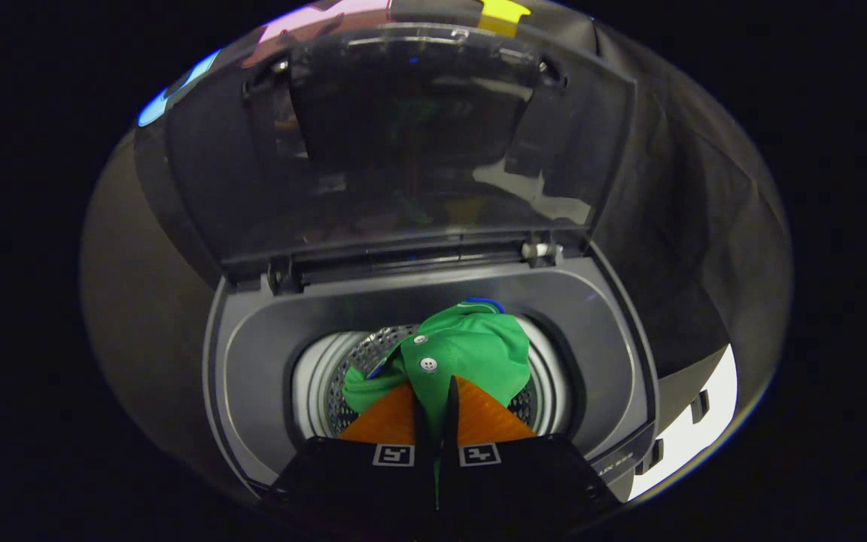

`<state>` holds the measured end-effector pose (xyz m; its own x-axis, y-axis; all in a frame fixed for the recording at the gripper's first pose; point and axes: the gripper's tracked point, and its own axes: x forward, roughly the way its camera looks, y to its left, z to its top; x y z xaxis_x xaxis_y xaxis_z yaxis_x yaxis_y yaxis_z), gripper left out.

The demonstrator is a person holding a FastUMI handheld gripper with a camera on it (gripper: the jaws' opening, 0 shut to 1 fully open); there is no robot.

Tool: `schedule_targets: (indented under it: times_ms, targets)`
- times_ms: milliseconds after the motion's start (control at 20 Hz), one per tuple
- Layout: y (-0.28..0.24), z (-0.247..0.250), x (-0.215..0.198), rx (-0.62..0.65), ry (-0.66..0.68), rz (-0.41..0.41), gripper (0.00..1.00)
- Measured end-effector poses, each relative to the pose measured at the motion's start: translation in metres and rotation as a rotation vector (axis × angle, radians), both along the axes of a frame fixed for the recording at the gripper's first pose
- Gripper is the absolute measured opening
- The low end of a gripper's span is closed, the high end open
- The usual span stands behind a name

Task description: Put the clothes into the washing machine and then close the washing machine lid.

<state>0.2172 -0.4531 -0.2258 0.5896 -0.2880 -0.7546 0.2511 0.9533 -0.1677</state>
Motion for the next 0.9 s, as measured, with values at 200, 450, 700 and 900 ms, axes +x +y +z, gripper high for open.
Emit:
schedule_targets:
  times_ms: [200, 450, 700, 900]
  targets:
    - [-0.006, -0.025, -0.002, 0.011, 0.081, 0.035, 0.09]
    - [-0.007, -0.038, -0.006, 0.033, 0.144, 0.061, 0.09]
    - [-0.009, -0.05, -0.008, 0.044, 0.181, 0.082, 0.09]
    - [-0.007, -0.057, -0.008, 0.046, 0.195, 0.106, 0.11]
